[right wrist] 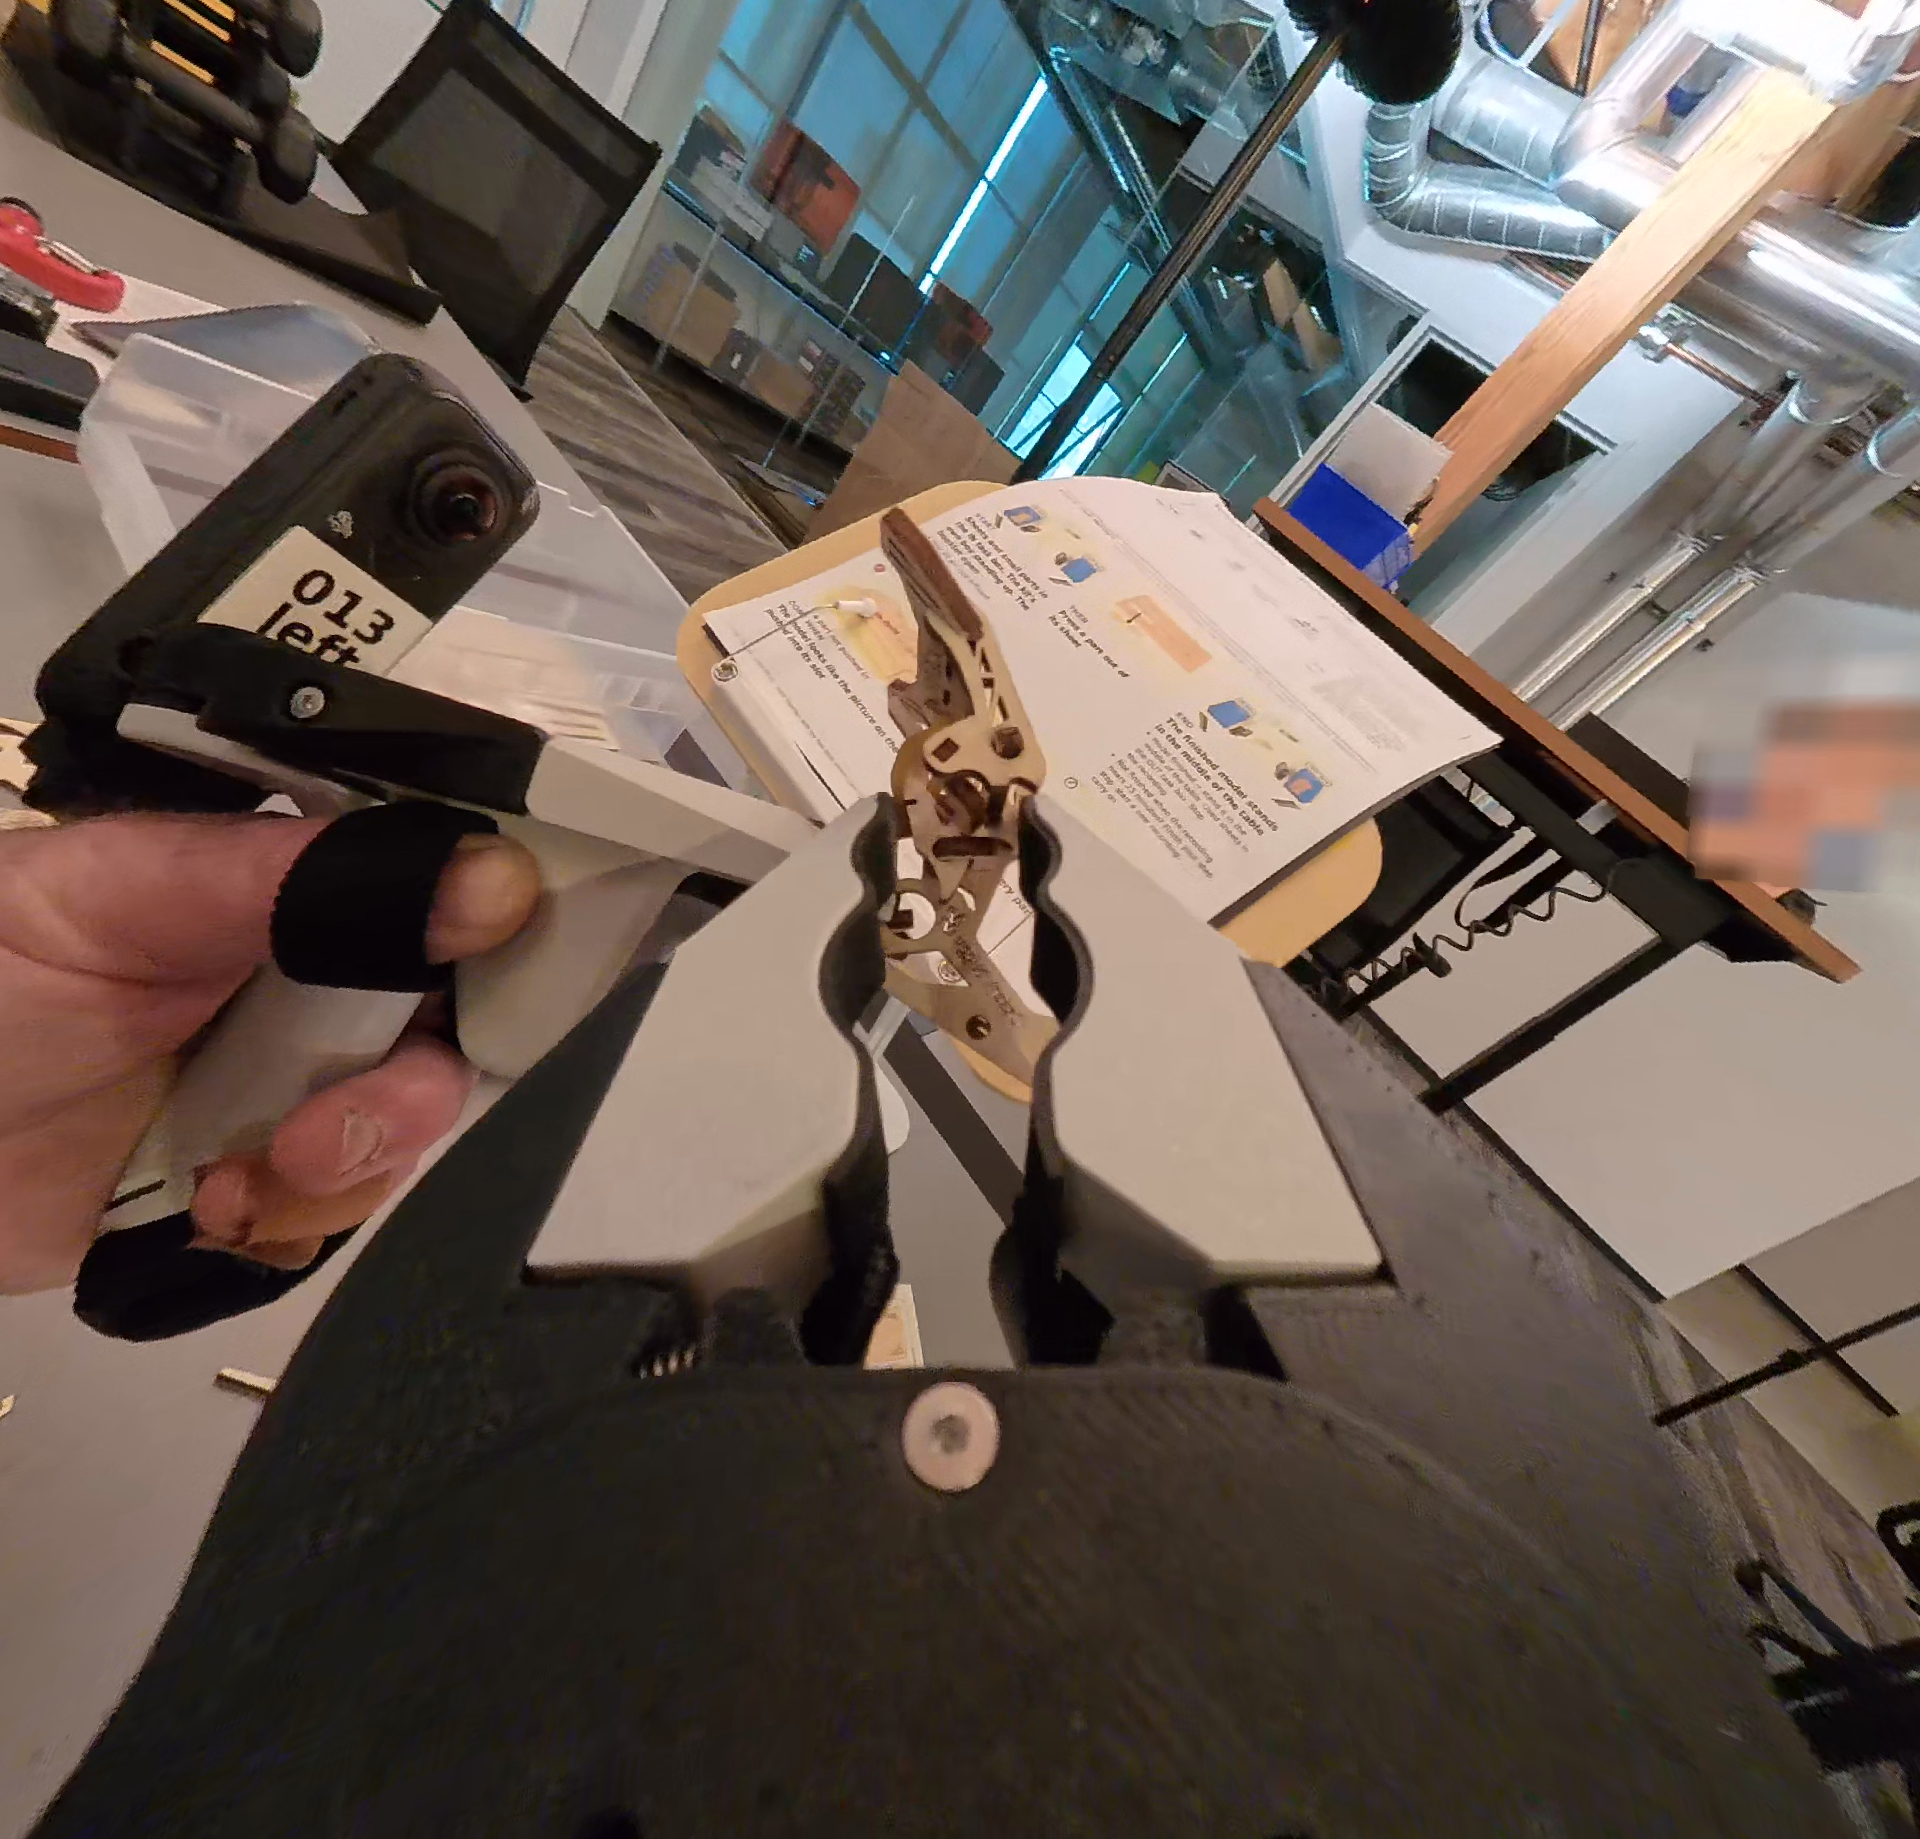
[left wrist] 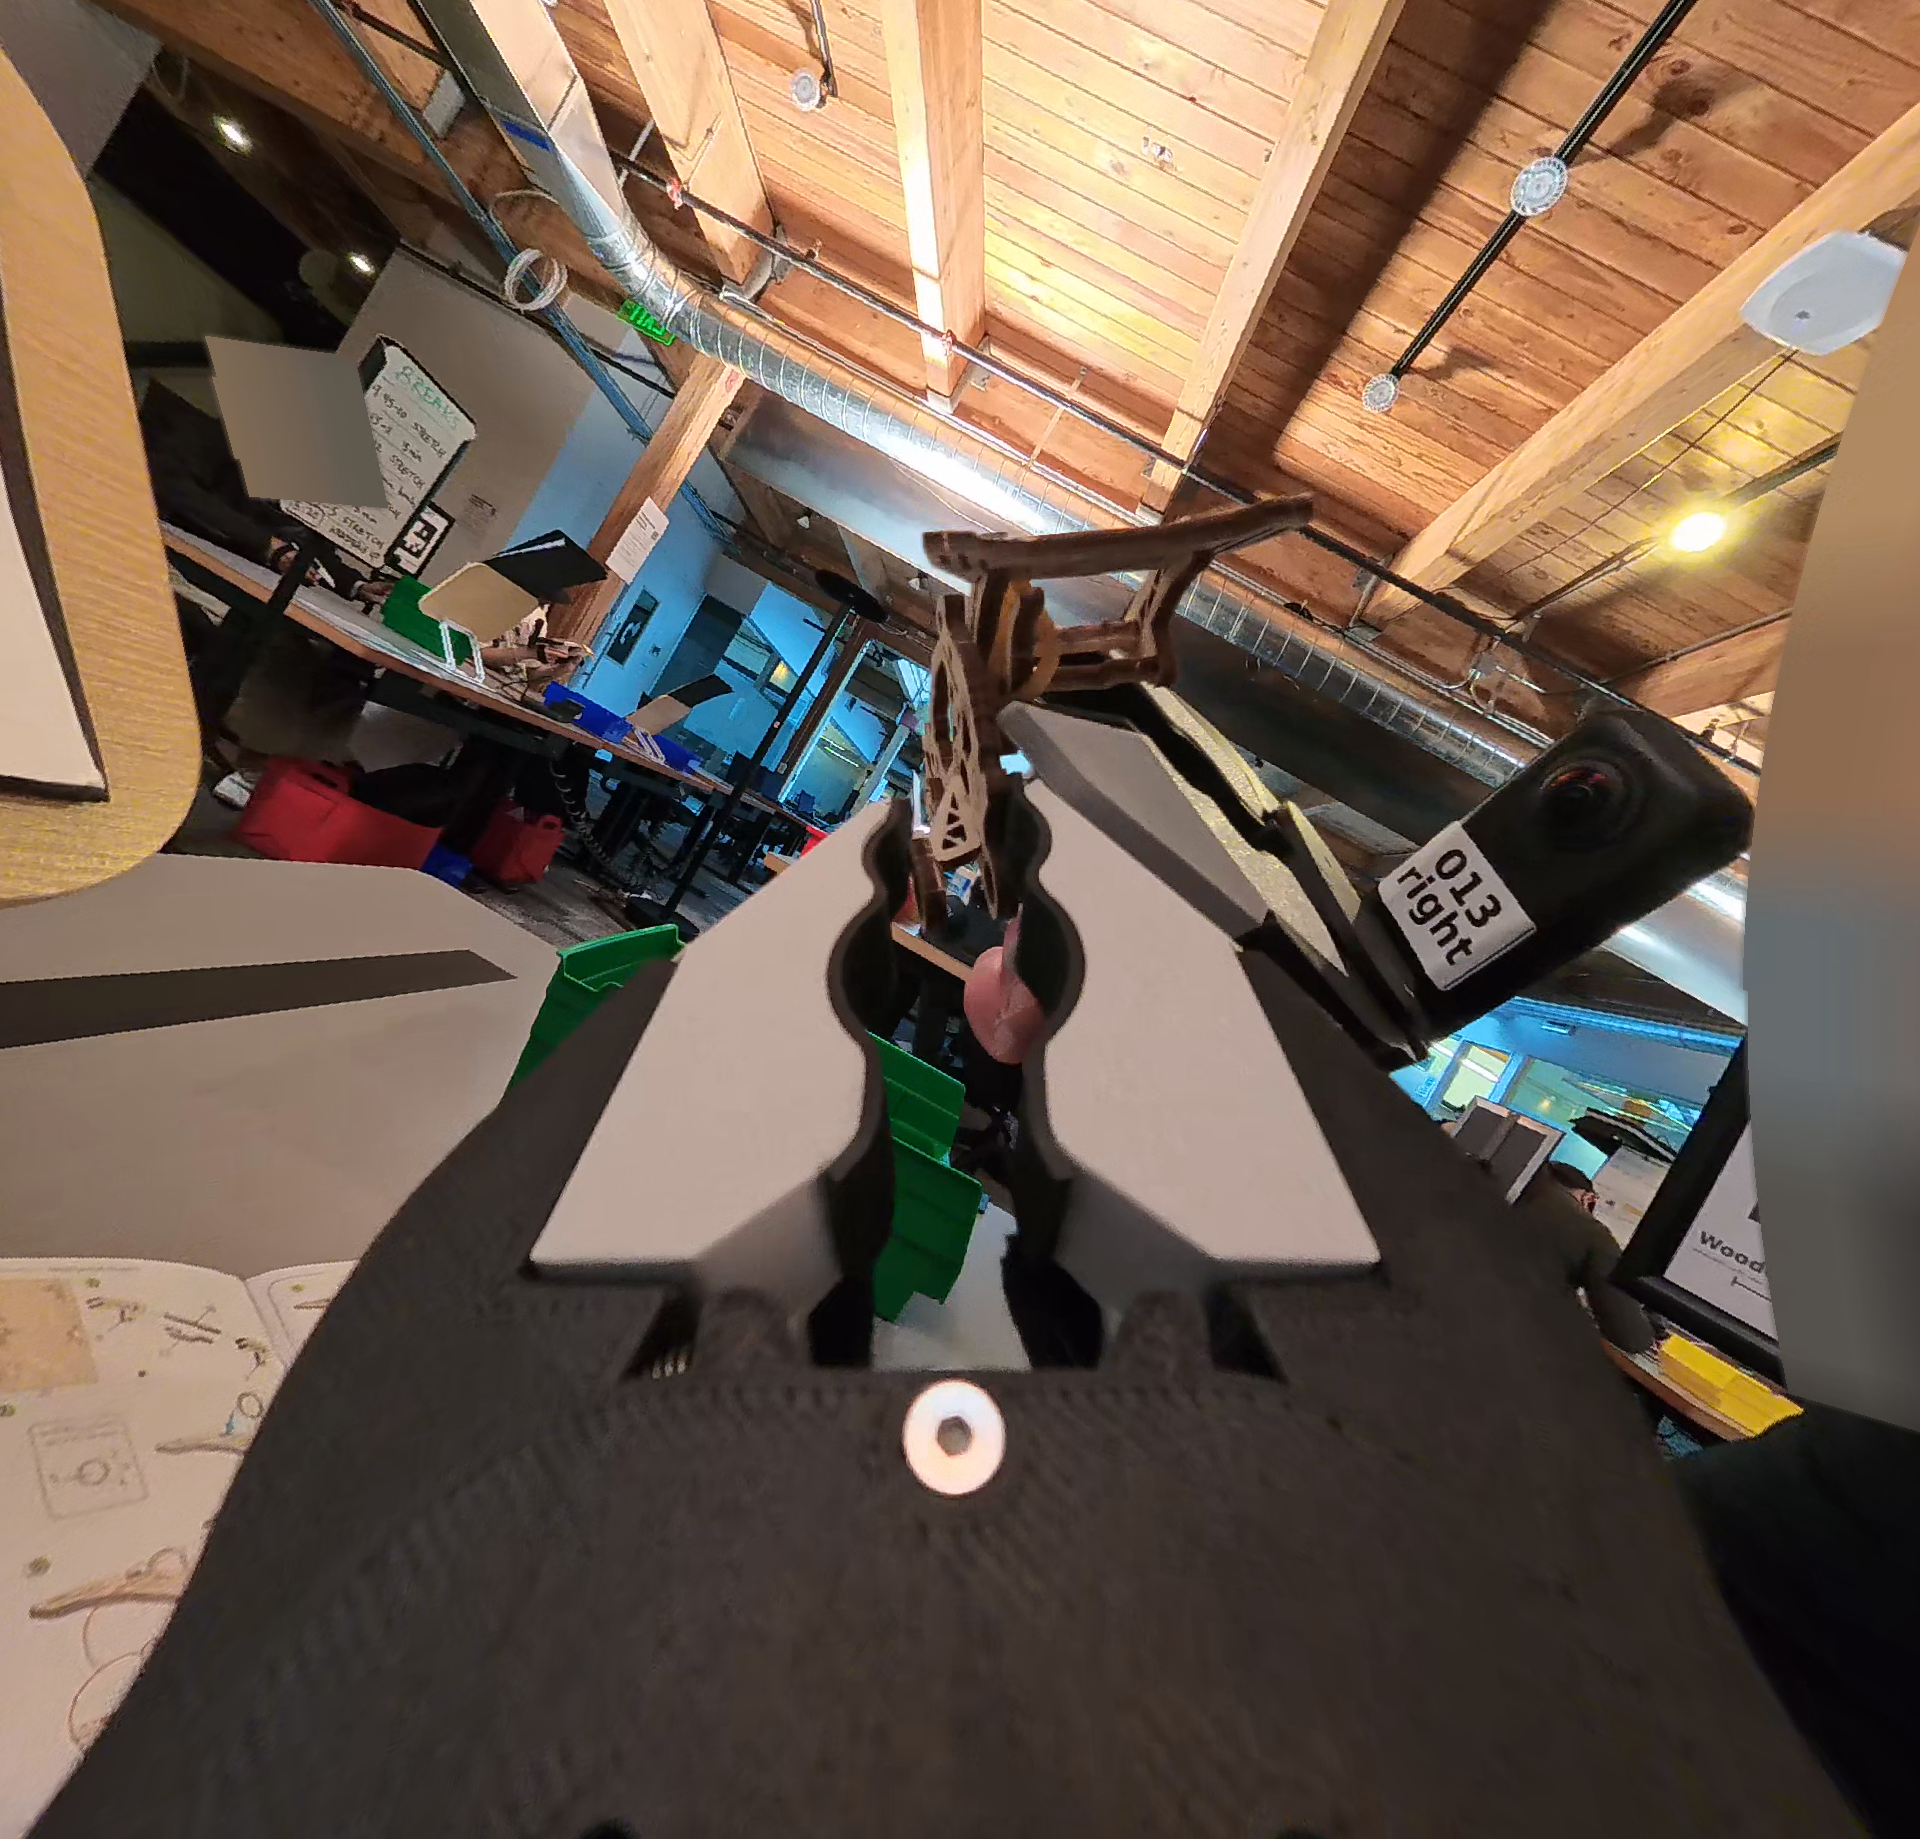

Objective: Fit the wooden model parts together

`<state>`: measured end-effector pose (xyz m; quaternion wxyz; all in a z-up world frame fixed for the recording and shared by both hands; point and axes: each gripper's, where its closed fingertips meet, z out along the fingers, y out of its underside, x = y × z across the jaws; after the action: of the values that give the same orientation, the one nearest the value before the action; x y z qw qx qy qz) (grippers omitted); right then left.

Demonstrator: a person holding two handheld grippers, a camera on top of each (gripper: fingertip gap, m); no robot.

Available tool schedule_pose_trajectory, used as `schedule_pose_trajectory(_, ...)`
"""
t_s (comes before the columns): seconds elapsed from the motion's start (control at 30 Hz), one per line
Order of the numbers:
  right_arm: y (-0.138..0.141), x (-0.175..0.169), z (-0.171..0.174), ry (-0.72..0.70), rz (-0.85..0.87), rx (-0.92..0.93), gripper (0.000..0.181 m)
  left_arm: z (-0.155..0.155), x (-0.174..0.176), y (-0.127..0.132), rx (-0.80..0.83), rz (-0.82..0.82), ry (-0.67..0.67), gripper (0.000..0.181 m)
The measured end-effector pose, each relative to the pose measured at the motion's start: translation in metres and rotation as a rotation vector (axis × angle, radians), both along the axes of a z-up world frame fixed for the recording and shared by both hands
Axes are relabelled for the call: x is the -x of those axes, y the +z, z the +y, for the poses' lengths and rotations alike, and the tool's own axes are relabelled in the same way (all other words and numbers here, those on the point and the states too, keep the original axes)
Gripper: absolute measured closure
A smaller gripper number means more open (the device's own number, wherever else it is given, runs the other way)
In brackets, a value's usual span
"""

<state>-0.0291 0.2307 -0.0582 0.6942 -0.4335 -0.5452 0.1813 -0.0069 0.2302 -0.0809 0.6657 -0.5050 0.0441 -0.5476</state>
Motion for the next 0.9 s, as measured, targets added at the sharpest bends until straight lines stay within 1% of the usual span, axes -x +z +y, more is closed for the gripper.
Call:
schedule_pose_trajectory(0.37,0.0016,-0.0070,-0.0019,0.127,0.022,0.095,0.163,-0.0022,-0.0039,0.0013,-0.014,-0.010,-0.034,0.166)
schedule_pose_trajectory(0.57,0.0005,-0.0071,-0.0029,0.114,0.023,0.066,0.162,-0.0020,-0.0050,0.0004,-0.016,-0.011,-0.035,0.166)
schedule_pose_trajectory(0.7,-0.0019,-0.0033,-0.0063,0.106,0.000,0.045,0.151,-0.0017,-0.0075,-0.0010,-0.013,-0.001,-0.030,0.165)
schedule_pose_trajectory(0.77,-0.0006,-0.0048,-0.0021,0.078,0.001,0.035,0.161,-0.0013,-0.0069,-0.0015,-0.013,-0.001,-0.032,0.166)
schedule_pose_trajectory(0.9,0.0000,-0.0055,-0.0029,0.090,0.007,0.045,0.162,-0.0019,-0.0078,-0.0011,-0.015,0.004,-0.031,0.166)
